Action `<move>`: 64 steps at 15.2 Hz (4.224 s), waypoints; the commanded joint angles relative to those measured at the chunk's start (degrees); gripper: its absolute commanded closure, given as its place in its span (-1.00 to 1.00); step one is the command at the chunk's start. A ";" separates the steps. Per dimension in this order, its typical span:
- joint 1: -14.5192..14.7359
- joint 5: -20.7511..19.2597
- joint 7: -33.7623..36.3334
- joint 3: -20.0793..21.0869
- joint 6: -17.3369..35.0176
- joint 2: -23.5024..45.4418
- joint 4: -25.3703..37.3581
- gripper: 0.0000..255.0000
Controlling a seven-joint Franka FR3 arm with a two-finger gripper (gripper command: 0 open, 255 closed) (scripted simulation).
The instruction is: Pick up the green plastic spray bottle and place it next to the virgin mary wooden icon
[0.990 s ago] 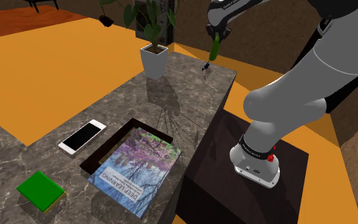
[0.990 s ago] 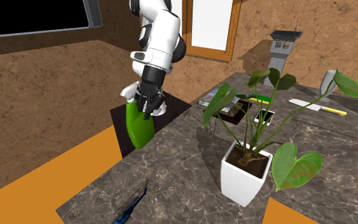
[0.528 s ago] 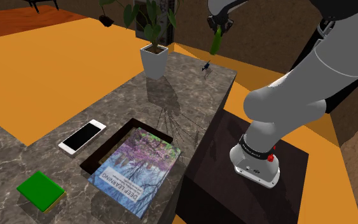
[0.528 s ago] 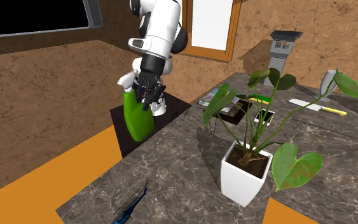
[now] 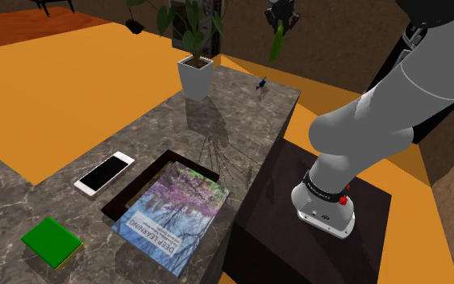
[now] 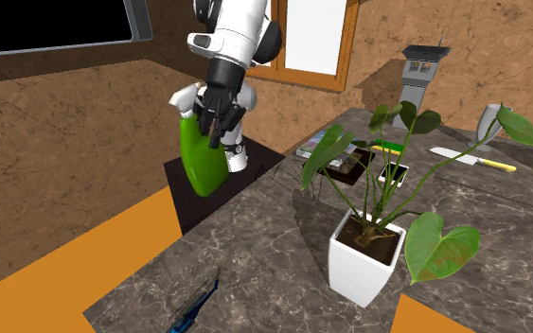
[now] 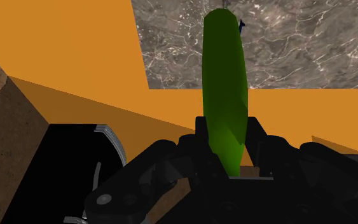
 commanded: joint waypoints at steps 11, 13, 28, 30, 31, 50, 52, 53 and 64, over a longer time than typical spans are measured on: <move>0.34 1.90 -3.47 -0.19 -8.30 -0.18 8.59 1.00; 1.29 1.93 -1.11 1.54 -9.56 -1.44 7.79 1.00; 7.62 2.60 17.40 16.91 -21.11 -3.26 10.53 1.00; 8.25 2.37 20.12 19.34 -22.92 -2.31 12.07 1.00; 8.54 2.19 21.51 20.60 -23.85 -1.72 12.95 1.00; 29.36 -22.00 54.41 43.07 -53.01 34.17 47.41 1.00; 34.68 -24.98 55.92 42.17 -56.11 38.15 52.32 1.00; 34.10 -24.51 56.27 42.19 -55.20 37.78 51.06 1.00; 29.06 -21.82 60.03 43.10 -46.49 35.50 39.55 1.00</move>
